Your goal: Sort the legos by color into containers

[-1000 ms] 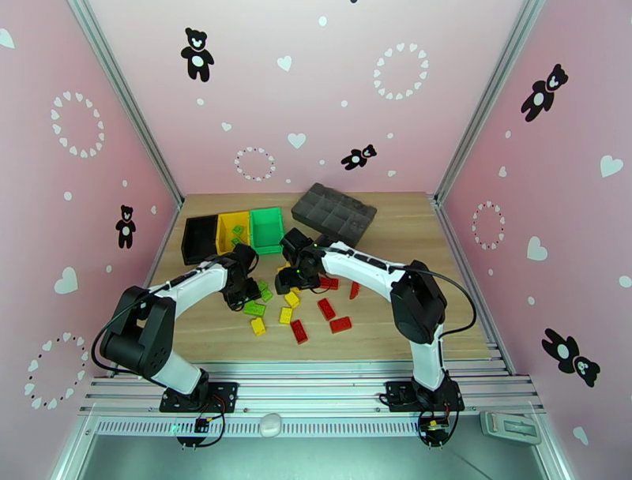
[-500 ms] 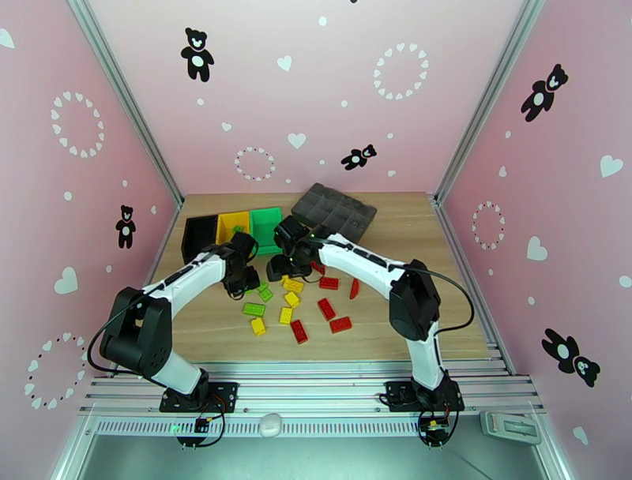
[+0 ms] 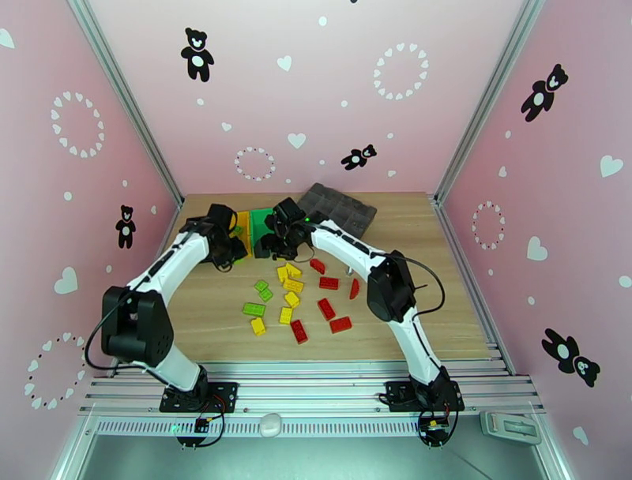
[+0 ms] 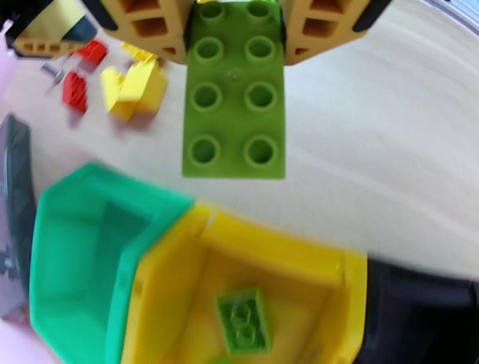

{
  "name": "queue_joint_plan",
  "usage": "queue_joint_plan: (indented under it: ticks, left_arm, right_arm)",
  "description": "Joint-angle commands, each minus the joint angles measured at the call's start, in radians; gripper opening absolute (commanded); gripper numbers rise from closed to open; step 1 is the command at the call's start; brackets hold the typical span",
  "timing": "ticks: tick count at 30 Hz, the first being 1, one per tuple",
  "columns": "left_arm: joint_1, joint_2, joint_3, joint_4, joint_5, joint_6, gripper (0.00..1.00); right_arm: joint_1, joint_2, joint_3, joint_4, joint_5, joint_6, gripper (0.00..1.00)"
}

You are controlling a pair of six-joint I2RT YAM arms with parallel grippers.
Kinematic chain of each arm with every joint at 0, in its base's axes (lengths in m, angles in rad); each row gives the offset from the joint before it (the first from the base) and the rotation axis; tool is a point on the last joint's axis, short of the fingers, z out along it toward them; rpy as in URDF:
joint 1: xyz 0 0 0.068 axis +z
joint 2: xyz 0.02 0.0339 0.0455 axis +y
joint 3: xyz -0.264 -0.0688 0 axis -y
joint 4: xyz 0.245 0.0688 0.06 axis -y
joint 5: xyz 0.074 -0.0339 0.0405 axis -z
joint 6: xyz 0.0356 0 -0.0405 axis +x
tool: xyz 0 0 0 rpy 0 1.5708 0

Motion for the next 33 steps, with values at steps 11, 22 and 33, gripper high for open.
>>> queue_joint_plan:
  ticks: [11,22,33]
  left_arm:
    - [0.066,0.322,0.424,-0.113,-0.010,0.085,0.49]
    - [0.066,0.216,0.305,-0.103,-0.026,0.080,0.69]
    - [-0.011,-0.067,-0.110,-0.027,-0.016,0.035,0.69]
  right_arm:
    - [-0.045,0.050,0.129,-0.067,-0.039,-0.008,0.70]
    - [-0.044,-0.071,-0.031,-0.154,0.081,-0.106,0.69]
    - [0.000,-0.161,-0.200,-0.223,0.234,-0.146,0.66]
